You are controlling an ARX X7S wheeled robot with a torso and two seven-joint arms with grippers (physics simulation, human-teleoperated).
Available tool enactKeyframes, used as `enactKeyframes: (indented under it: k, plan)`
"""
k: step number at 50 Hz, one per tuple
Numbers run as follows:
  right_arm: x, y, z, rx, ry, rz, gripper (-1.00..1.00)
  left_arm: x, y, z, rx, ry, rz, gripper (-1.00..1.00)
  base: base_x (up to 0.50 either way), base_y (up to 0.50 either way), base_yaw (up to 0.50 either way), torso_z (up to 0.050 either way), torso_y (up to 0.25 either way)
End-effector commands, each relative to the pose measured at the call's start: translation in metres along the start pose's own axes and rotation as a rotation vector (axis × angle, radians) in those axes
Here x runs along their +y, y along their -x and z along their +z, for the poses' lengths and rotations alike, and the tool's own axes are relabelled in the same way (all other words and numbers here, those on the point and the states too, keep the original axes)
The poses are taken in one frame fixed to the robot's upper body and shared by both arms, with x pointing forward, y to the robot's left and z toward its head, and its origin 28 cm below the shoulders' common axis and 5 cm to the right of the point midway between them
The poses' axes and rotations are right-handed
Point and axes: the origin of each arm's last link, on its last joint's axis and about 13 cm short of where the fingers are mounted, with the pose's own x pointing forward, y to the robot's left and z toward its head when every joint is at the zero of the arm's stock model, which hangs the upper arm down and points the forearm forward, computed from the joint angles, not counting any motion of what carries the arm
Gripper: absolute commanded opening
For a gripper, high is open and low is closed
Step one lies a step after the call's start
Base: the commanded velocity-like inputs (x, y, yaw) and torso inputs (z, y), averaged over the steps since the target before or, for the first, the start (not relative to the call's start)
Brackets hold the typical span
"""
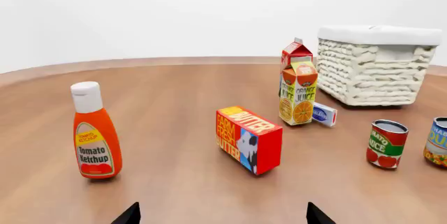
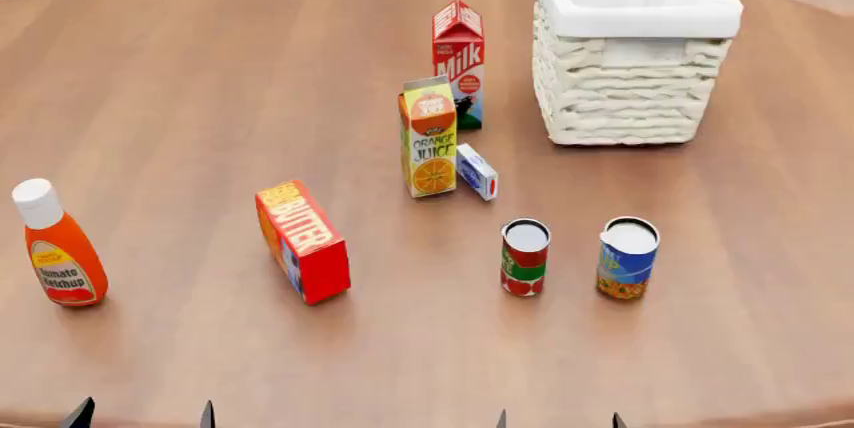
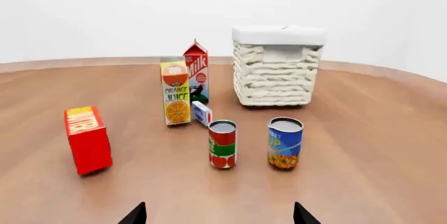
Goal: Pick up the alphabet soup, and put it in the basket.
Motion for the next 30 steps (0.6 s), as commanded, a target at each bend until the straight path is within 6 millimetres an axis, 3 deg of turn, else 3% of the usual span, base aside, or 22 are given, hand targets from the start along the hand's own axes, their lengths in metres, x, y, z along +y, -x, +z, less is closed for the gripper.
enactKeyframes:
  k: [1, 15, 30]
  plan:
    - [0.0, 0.0, 0.0, 0.003, -0.003, -0.002, 1.0, 0.0, 0.0, 0.0, 0.001, 0.001, 0.0, 1.0, 0.0, 0.0, 0.0, 0.0, 0.0]
    - [-0.001, 0.001, 0.002, -0.05, 0.004, -0.029, 1.0, 0.0, 0.002, 0.001, -0.007, 0.002, -0.01, 1.0, 0.0, 0.0, 0.0, 0.0, 0.0]
    - [-0.005, 0.017, 0.02, -0.236, -0.095, -0.014, 1.0, 0.004, 0.026, 0.021, -0.308, -0.002, 0.034, 1.0, 0.0, 0.0, 0.0, 0.0, 0.0]
